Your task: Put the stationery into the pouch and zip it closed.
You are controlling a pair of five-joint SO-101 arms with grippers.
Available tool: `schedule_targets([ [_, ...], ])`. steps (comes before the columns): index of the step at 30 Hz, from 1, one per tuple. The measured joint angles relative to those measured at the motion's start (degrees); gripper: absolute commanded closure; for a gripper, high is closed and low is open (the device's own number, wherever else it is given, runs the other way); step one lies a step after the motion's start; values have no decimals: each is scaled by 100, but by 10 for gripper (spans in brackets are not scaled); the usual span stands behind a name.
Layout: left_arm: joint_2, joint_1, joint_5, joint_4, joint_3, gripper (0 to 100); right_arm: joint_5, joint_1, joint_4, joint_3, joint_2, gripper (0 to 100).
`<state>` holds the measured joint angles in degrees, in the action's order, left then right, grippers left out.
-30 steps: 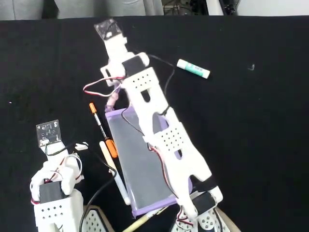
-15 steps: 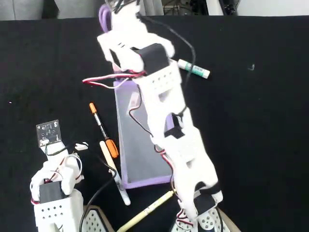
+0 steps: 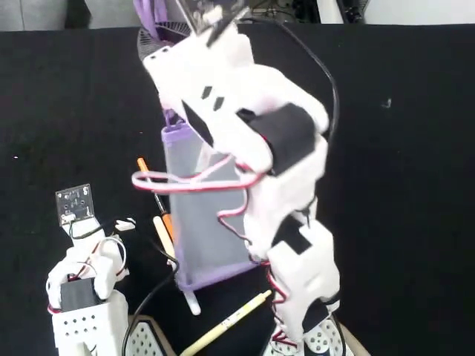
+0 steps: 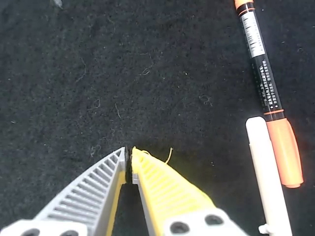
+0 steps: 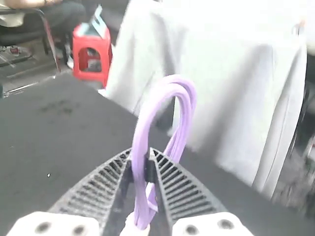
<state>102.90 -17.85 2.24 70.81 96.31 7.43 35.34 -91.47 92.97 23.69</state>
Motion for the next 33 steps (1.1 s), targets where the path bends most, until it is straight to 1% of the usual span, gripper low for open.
schedule_targets([
  [7, 0, 0, 0, 0, 0, 970, 686, 26, 457, 0, -220, 987],
  [16, 0, 0, 0, 0, 0, 970, 1574, 26, 519, 35, -615, 987],
  [19, 0, 0, 0, 0, 0, 970, 1723, -149, 589, 35, -642, 987],
  [26, 0, 0, 0, 0, 0, 970, 1776, -747, 703, 35, -659, 987],
  [29, 0, 0, 0, 0, 0, 970, 2075, -888, 703, 35, -826, 987],
  [33, 0, 0, 0, 0, 0, 970, 2523, -897, 703, 35, -1134, 987],
])
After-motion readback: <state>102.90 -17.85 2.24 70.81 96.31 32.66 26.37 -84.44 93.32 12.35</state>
